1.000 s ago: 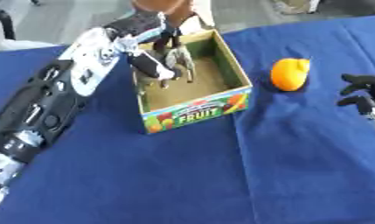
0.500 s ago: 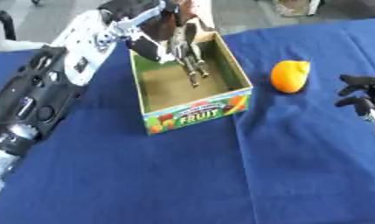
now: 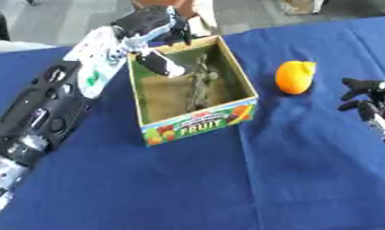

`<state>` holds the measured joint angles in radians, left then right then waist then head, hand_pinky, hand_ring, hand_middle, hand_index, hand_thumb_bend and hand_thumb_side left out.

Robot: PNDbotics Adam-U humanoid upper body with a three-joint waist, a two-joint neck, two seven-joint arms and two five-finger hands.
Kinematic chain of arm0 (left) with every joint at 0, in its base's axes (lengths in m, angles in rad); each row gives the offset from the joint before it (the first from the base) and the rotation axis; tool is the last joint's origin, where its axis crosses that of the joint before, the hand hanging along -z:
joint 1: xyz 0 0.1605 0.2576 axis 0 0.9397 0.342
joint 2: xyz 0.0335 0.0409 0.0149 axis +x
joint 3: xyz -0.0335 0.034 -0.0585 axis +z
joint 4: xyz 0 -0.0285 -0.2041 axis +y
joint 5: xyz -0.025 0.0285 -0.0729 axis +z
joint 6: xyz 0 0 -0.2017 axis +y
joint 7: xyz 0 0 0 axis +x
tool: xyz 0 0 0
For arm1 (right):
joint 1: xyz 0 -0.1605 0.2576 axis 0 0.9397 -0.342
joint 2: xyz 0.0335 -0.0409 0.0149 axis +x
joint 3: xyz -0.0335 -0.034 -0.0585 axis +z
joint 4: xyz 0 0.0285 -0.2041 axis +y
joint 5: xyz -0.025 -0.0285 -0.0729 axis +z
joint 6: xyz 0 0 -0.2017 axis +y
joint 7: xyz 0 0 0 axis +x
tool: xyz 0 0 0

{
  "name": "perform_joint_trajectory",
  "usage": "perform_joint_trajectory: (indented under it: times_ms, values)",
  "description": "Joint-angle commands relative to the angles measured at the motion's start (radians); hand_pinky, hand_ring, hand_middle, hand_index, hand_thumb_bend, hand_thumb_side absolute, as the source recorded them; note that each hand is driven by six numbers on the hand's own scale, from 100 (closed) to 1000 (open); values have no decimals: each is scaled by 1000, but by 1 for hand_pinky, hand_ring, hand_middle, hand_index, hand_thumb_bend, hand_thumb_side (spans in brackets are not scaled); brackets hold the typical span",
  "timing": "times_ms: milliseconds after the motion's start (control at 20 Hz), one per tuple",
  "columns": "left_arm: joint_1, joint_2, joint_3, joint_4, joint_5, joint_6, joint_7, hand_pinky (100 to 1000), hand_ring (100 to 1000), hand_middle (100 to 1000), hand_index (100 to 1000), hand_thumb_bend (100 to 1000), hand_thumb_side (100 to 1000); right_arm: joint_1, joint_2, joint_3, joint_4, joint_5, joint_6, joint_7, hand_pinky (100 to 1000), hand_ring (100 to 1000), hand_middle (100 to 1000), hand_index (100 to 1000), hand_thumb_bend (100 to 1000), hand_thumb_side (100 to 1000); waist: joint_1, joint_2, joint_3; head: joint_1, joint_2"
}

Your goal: Pick up objects on the table and place them in the box.

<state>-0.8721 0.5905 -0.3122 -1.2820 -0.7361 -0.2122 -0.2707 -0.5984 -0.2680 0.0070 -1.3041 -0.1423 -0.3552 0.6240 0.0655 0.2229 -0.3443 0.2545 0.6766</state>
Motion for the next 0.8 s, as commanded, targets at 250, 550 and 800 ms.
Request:
perform_joint_trajectory:
  times_ms: [250, 550, 800]
  values:
    - [-6, 11, 7, 30, 3, -10, -45, 609, 464, 367, 640, 470, 304, -14, -12, 1, -5, 10, -6, 8, 700, 1000, 638, 819, 100, 342, -5, -14, -1, -3, -13]
    - [18, 35, 46, -28, 65, 17, -19, 605, 504, 448, 693, 514, 281, -10, -16, -6, -2, 12, -7, 3, 700, 1000, 639, 823, 100, 339, -8, -13, 8, -13, -15]
    - [85, 66, 124, -144, 145, 62, 58, 591, 510, 459, 711, 504, 211, -11, -30, -15, 3, 17, -15, -9, 700, 1000, 640, 824, 100, 320, -11, -13, 25, -31, -14]
